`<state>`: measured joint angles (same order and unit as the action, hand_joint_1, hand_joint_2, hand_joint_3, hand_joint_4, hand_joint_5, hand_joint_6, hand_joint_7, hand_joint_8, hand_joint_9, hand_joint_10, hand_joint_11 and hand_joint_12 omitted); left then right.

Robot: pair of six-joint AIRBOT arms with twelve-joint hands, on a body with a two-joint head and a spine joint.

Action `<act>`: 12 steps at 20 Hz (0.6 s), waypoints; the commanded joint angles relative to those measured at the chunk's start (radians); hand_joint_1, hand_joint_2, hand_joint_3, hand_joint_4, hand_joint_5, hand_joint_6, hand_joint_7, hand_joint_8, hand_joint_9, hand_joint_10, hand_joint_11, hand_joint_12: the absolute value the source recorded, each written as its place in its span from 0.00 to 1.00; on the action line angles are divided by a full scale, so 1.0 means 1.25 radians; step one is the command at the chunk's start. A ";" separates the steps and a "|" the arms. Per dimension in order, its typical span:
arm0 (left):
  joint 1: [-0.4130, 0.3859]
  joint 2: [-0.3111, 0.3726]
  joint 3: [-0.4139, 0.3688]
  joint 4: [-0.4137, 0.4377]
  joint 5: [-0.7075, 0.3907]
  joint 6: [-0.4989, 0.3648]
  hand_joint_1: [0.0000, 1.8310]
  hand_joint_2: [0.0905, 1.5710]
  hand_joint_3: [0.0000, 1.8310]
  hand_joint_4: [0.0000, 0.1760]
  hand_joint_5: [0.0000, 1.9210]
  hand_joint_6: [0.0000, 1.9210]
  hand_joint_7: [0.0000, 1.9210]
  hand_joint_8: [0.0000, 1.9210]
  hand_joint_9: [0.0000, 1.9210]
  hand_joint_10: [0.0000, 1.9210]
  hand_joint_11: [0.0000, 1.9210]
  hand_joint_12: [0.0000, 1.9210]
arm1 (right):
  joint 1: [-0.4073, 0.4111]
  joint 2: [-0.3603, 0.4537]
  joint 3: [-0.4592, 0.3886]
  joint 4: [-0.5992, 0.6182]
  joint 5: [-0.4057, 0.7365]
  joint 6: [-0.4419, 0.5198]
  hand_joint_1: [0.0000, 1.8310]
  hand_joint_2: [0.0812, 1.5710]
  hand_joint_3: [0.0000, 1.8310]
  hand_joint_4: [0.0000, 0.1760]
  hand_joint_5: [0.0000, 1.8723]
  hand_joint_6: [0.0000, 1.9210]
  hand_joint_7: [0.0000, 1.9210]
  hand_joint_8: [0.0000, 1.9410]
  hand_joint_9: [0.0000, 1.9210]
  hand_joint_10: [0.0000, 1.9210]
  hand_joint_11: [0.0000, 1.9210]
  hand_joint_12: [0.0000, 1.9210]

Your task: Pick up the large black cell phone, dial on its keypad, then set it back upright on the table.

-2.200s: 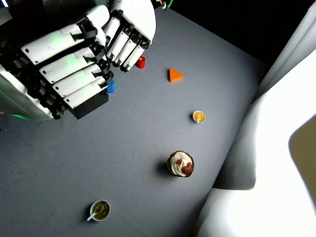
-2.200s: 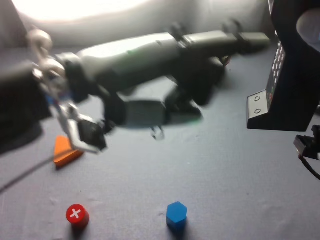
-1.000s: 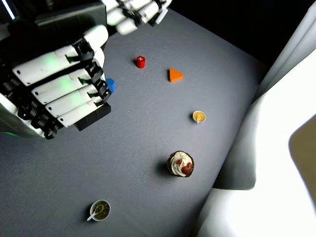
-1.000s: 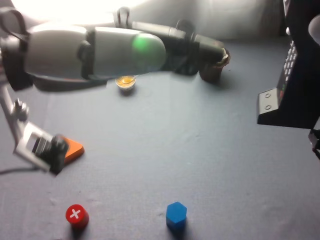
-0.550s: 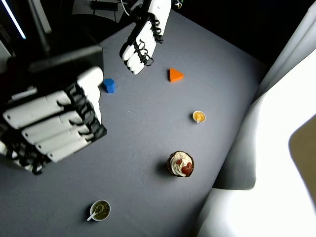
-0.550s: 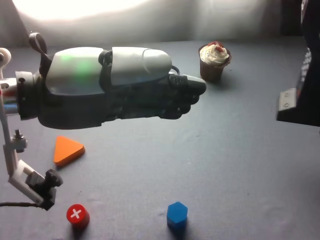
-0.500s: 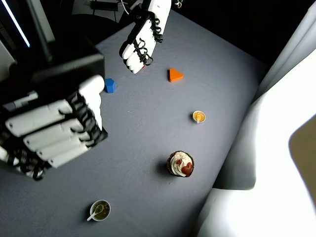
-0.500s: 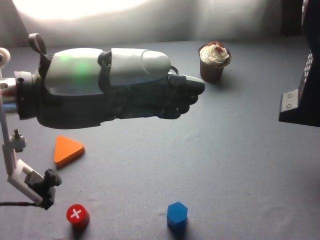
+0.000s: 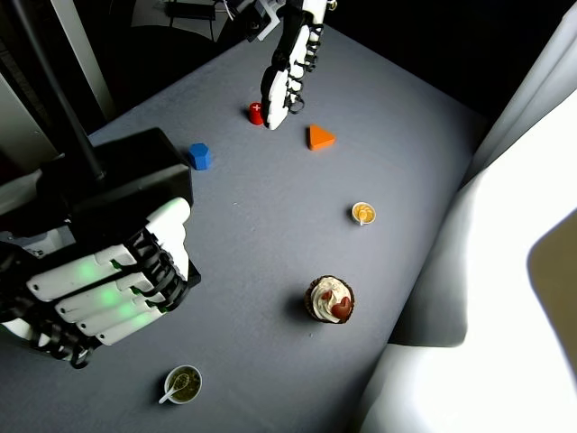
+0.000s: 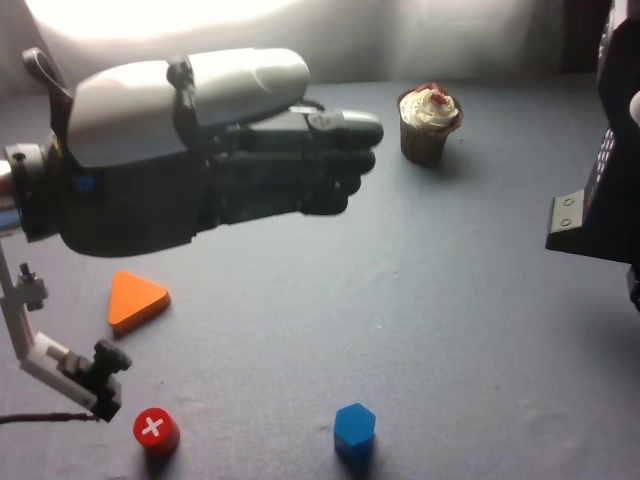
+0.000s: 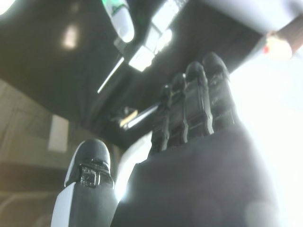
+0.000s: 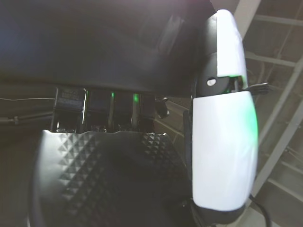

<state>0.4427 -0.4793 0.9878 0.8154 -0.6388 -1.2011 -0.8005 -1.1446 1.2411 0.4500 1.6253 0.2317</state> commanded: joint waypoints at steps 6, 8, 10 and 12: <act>-0.014 -0.003 -0.013 -0.044 -0.079 -0.004 0.00 0.76 0.00 0.03 0.09 0.00 0.09 0.00 0.08 0.00 0.00 0.17 | -0.006 -0.030 0.040 0.018 0.111 0.027 0.74 0.74 0.00 0.00 0.49 0.52 0.37 0.67 0.42 0.75 0.45 0.65; -0.010 -0.002 -0.022 -0.043 -0.080 -0.004 0.00 0.76 0.00 0.07 0.10 0.00 0.08 0.00 0.08 0.00 0.00 0.15 | -0.008 -0.043 0.052 0.022 0.111 0.035 0.74 0.74 0.00 0.00 0.49 0.51 0.38 0.67 0.43 0.74 0.47 0.63; -0.009 0.000 -0.030 -0.031 -0.083 -0.004 0.00 0.76 0.00 0.07 0.10 0.00 0.10 0.00 0.08 0.00 0.00 0.16 | -0.013 -0.057 0.070 0.026 0.111 0.040 0.74 0.73 0.00 0.00 0.50 0.50 0.40 0.64 0.44 0.72 0.48 0.62; -0.011 0.002 -0.035 -0.022 -0.086 -0.004 0.00 0.76 0.00 0.07 0.09 0.00 0.08 0.00 0.07 0.00 0.00 0.15 | -0.018 -0.076 0.094 0.028 0.111 0.045 0.74 0.74 0.00 0.00 0.47 0.52 0.39 0.67 0.43 0.74 0.47 0.62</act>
<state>0.4519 -0.4835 0.9493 0.8360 -0.6464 -1.2003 -0.8223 -1.2507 1.3594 0.4862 1.6253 0.2646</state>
